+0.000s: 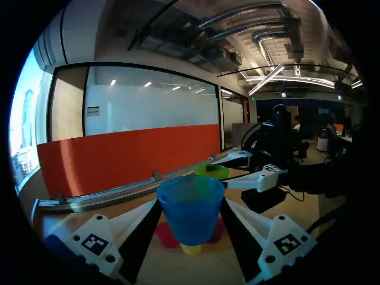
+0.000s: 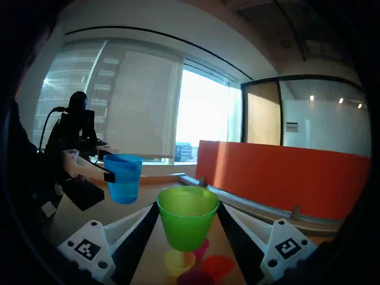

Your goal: Pour water

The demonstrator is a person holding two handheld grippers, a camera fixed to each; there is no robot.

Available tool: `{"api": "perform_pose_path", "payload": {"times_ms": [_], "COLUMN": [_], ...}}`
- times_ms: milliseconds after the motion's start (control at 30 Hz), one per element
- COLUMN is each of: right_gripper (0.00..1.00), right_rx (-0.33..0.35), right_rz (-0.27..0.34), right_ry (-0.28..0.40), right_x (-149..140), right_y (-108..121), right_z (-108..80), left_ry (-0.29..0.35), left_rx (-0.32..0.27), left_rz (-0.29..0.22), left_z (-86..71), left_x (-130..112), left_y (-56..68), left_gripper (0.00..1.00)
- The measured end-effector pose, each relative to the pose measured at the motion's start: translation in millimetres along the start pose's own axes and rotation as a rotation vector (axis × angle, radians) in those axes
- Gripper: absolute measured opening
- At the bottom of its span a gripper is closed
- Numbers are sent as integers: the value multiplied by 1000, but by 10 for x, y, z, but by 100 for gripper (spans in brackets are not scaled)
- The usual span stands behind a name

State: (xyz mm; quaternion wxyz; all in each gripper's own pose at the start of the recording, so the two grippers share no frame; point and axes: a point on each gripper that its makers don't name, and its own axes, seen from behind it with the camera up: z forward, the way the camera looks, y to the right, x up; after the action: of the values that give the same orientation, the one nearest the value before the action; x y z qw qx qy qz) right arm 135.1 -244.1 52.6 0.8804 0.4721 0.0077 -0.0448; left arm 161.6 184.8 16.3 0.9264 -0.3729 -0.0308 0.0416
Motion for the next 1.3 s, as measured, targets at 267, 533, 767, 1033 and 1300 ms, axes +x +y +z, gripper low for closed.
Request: {"api": "perform_pose_path", "payload": {"times_ms": [267,533,767,1033,1300], "right_gripper": [91,91,92,91,92], "right_rx": [26,38,45,64,85], "right_rz": [-9,-3,4,16,23], "right_ry": [-19,-32,-40,-51,-57], "right_x": [-70,-105,-151,-205,-226], "right_y": [-112,-180,-223,-322,-426], "right_z": [-35,-58,-80,-112,-133], "left_ry": [3,4,10,15,21], "left_rx": [-3,-1,7,15,29], "left_rz": [1,6,16,46,101], "left_z": [3,1,6,19,22], "left_x": [23,40,66,103,188], "left_y": [0,-6,-31,-52,-72], "left_gripper": [84,84,84,84,84]}}
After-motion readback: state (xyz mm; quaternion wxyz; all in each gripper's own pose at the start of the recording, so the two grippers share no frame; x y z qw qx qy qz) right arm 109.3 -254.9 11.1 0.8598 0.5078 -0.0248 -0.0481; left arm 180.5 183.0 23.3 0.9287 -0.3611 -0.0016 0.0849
